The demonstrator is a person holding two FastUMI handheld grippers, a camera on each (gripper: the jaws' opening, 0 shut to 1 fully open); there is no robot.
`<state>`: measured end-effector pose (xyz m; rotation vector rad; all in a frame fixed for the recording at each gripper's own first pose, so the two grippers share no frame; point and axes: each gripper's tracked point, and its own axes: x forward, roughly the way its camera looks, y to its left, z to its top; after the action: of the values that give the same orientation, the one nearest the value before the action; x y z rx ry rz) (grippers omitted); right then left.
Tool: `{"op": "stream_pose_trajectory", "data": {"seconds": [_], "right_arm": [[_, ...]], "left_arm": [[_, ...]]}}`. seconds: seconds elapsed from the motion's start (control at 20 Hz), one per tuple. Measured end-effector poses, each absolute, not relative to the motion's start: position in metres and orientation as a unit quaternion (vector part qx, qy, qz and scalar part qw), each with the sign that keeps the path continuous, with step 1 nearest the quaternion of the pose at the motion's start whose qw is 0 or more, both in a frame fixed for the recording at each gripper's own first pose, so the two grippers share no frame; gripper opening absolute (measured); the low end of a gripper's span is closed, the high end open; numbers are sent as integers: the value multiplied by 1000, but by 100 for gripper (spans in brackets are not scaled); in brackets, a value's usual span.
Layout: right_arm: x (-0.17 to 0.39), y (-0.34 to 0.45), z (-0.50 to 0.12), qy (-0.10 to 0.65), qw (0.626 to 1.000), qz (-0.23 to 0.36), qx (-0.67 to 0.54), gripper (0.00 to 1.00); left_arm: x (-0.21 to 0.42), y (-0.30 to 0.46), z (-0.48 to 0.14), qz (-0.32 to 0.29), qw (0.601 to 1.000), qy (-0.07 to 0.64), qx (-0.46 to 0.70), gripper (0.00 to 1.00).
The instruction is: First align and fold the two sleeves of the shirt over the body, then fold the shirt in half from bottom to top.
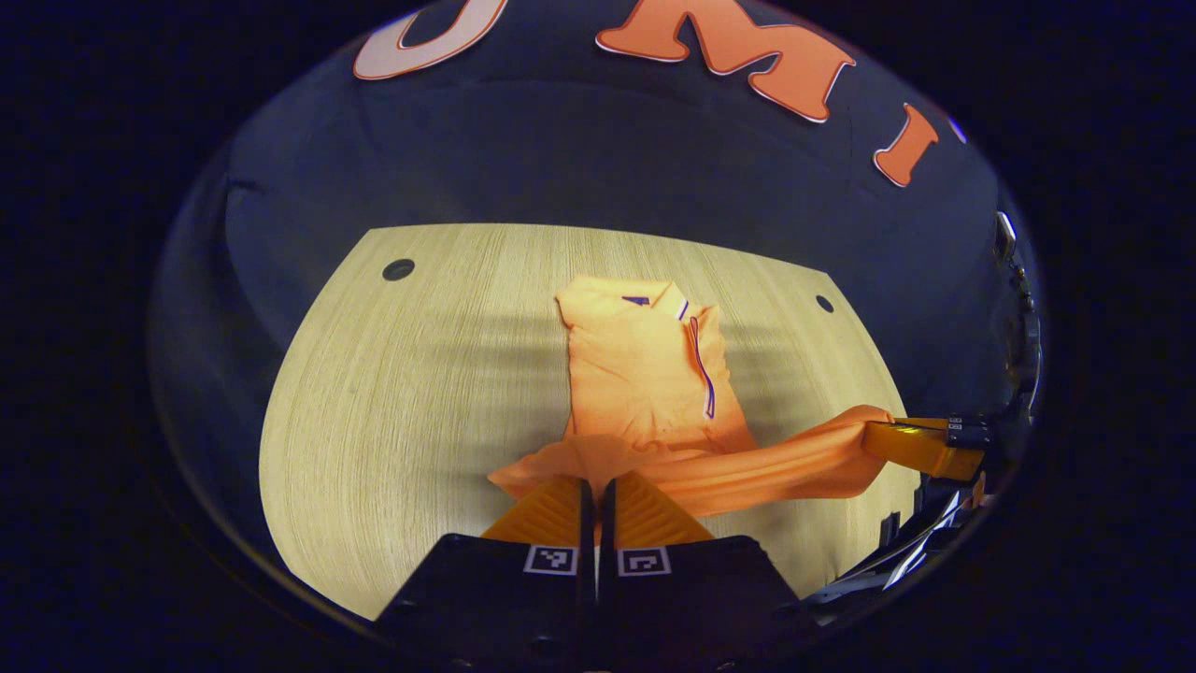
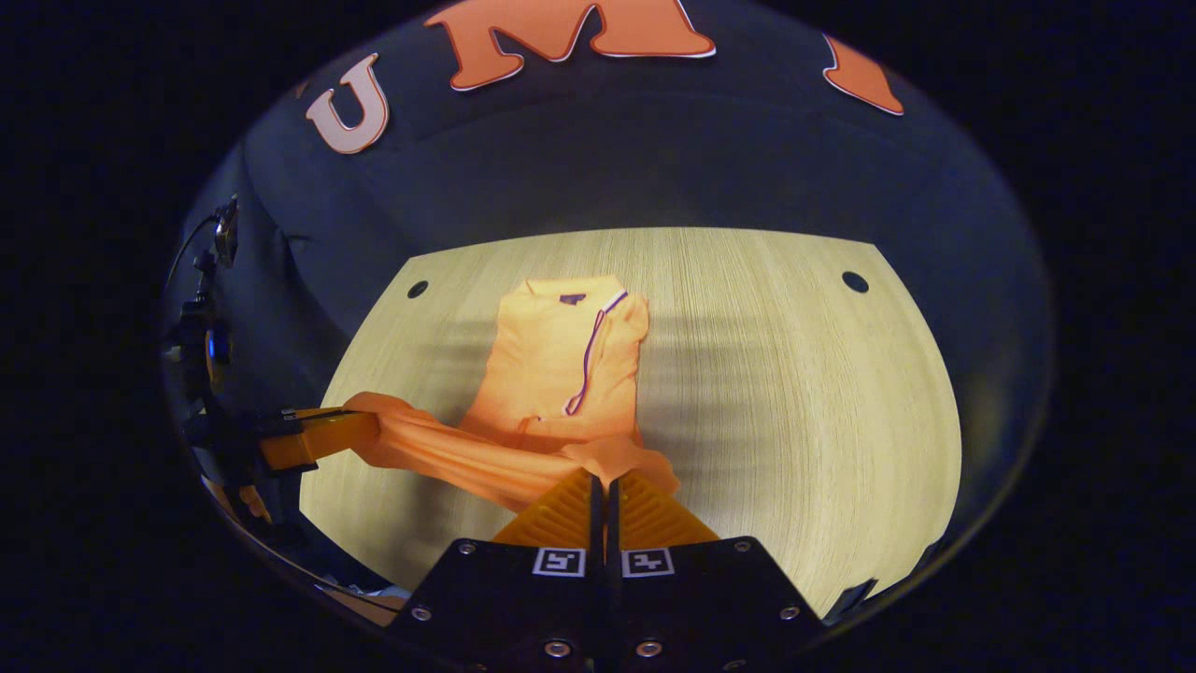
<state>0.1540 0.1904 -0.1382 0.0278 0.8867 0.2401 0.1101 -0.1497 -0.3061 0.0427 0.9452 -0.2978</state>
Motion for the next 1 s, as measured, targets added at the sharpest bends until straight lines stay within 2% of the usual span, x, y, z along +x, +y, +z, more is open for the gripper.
{"op": "stream_pose_trajectory", "data": {"seconds": [0.55,1.0], "right_arm": [[294,207,-152,400,910,111,13,0],[364,215,-221,400,912,95,-3,0]], "left_arm": [[254,-173,-330,-134,890,434,46,1],[316,-175,-400,-118,881,449,93,1]]}}
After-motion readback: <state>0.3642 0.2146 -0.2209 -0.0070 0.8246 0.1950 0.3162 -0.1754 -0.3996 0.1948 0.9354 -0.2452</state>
